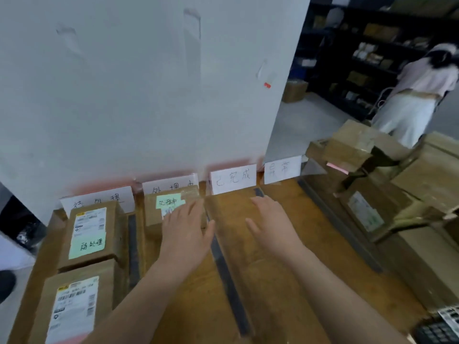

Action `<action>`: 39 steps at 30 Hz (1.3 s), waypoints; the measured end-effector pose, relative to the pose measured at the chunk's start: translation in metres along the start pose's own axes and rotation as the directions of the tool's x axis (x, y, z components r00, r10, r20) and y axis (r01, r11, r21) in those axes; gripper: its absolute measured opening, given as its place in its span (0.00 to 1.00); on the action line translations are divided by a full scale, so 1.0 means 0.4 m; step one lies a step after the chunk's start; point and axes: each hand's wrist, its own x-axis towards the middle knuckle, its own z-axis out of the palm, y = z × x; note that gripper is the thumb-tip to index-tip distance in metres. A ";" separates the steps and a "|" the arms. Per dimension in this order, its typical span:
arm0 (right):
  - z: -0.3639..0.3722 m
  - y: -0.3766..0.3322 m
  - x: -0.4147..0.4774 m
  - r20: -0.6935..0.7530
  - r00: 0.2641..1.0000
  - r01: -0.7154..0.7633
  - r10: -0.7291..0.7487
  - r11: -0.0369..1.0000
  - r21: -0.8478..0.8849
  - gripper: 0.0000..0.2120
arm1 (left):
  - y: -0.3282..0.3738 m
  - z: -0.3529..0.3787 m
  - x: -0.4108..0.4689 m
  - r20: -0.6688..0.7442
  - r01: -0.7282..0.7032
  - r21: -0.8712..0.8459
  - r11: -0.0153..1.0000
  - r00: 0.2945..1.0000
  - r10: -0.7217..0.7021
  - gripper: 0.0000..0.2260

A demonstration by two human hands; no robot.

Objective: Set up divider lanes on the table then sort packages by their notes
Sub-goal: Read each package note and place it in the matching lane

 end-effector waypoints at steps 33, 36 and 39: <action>-0.554 1.195 -0.724 -0.189 0.742 -0.600 0.644 0.762 0.243 0.26 | 1.229 0.558 -0.310 0.172 -0.558 -0.087 0.825 0.808 0.564 0.25; -0.584 1.273 -0.661 -0.178 0.739 -0.606 0.650 0.757 0.244 0.26 | 1.310 0.609 -0.253 0.172 -0.551 -0.079 0.831 0.813 0.556 0.26; -0.612 1.346 -0.599 -0.150 0.727 -0.606 0.670 0.729 0.318 0.24 | 1.385 0.659 -0.195 0.214 -0.517 -0.095 0.851 0.824 0.524 0.26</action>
